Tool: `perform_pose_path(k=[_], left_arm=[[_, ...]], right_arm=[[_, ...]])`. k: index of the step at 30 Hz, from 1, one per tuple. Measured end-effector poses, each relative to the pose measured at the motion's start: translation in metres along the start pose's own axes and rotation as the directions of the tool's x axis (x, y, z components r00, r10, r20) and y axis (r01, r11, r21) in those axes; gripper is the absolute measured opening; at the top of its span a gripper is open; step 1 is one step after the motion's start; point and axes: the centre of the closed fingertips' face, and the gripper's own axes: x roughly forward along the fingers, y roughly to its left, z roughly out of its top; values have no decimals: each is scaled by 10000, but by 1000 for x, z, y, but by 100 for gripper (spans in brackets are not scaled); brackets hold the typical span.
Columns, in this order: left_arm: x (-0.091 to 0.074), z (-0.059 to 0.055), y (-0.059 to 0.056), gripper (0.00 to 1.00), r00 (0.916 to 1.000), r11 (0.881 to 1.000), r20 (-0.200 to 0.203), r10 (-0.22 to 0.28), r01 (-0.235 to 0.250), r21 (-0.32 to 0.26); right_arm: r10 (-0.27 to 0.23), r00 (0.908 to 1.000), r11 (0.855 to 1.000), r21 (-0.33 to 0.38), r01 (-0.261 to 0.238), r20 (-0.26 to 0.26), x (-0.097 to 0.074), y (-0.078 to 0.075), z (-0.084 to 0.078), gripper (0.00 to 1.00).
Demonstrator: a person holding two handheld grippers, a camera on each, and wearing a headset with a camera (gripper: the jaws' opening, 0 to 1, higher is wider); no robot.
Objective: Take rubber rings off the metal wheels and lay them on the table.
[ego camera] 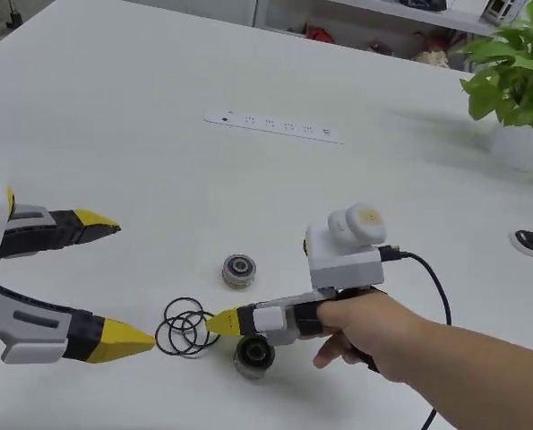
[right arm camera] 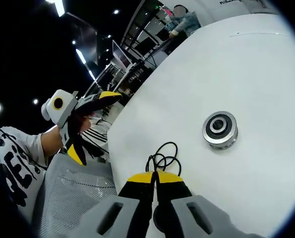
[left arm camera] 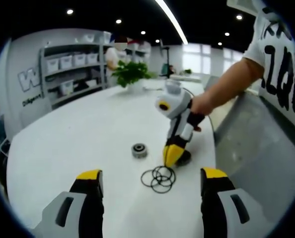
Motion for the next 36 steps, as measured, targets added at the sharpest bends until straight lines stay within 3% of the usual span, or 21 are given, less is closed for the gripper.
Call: perform_pose_path(k=[24, 36], left_arm=[[0, -4, 1, 81, 9999, 9999, -117, 19, -21, -111], [2, -6, 2, 81, 9999, 9999, -163, 5, -8, -153]], right_arm=[[-477, 9987, 9979, -457, 469, -173, 3, -8, -1, 0], [-596, 9981, 9966, -573, 586, -164, 4, -10, 0, 5]])
